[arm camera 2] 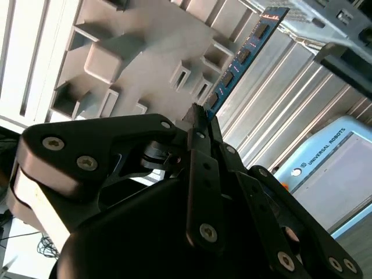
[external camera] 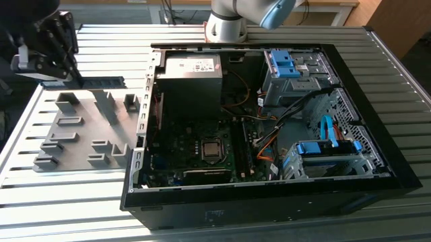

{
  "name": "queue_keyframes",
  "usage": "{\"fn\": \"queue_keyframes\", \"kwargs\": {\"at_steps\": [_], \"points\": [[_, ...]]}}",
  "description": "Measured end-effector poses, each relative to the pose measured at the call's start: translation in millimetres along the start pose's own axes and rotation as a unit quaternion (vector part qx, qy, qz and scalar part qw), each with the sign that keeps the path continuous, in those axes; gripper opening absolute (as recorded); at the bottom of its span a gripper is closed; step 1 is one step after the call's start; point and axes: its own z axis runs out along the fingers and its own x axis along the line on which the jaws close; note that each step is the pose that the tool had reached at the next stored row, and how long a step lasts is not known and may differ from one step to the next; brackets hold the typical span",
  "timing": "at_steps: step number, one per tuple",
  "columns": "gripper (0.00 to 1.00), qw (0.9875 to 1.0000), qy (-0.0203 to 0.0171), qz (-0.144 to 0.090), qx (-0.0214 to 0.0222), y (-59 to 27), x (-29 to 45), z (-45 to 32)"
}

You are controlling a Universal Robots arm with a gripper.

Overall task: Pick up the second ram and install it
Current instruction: 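Pick up the second ram and move it above second insertion slot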

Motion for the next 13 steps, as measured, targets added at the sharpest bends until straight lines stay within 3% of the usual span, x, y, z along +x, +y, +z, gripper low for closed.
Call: {"fn": "queue_keyframes", "kwargs": {"at_steps": [13], "points": [[0.14,1.0,0.0001,0.0,-0.0013,-59.1,-1.3,0.5]]}}
